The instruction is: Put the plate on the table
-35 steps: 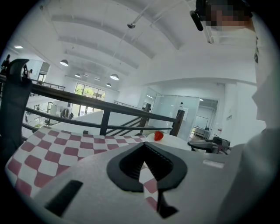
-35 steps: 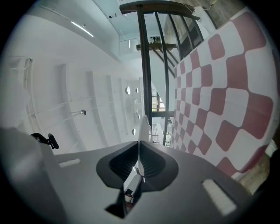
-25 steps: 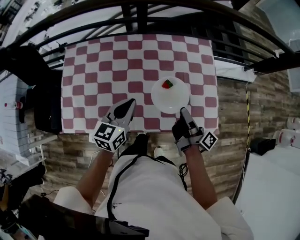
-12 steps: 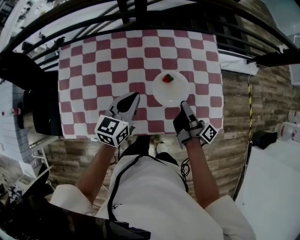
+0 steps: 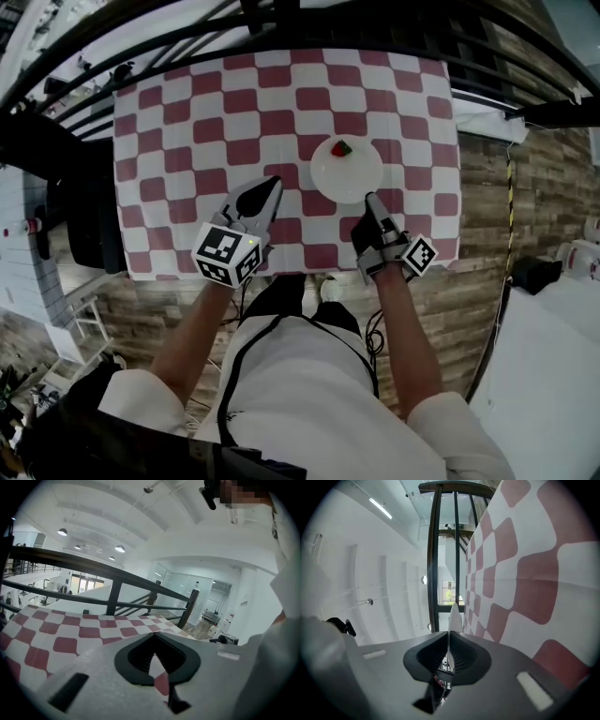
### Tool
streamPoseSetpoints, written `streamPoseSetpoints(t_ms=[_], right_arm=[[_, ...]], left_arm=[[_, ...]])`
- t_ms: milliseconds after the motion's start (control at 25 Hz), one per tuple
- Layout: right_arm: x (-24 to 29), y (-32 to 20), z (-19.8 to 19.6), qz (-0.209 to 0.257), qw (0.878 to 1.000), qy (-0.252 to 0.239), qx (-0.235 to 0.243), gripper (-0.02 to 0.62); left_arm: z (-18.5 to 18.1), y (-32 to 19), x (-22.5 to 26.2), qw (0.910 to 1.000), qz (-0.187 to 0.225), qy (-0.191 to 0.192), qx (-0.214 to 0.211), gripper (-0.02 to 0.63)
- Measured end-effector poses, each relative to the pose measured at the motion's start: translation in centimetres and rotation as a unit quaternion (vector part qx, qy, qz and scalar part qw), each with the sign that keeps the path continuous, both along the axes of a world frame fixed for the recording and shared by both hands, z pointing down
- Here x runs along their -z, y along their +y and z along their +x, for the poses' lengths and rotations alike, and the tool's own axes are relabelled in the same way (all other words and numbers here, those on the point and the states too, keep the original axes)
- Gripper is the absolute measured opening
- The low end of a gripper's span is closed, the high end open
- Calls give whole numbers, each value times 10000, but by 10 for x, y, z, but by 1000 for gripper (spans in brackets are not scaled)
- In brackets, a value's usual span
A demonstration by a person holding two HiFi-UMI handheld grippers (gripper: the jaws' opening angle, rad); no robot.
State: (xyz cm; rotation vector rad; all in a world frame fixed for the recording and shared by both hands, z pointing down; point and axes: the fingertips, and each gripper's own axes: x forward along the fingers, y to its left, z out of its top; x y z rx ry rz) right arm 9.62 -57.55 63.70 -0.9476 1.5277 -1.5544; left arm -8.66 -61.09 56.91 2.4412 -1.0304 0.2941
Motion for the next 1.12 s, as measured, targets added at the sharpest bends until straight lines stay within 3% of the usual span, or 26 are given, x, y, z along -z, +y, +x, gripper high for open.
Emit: streamPoseSetpoints(t_ms=[600, 1120], right_arm=[[-52, -30, -2, -472, 9984, 305, 84, 23], [-88, -40, -9, -1645, 9838, 716, 41, 20]], left_arm=[[1, -22, -22, 10000, -30, -1, 59, 6], [-4, -24, -25, 9998, -87, 89, 137, 6]])
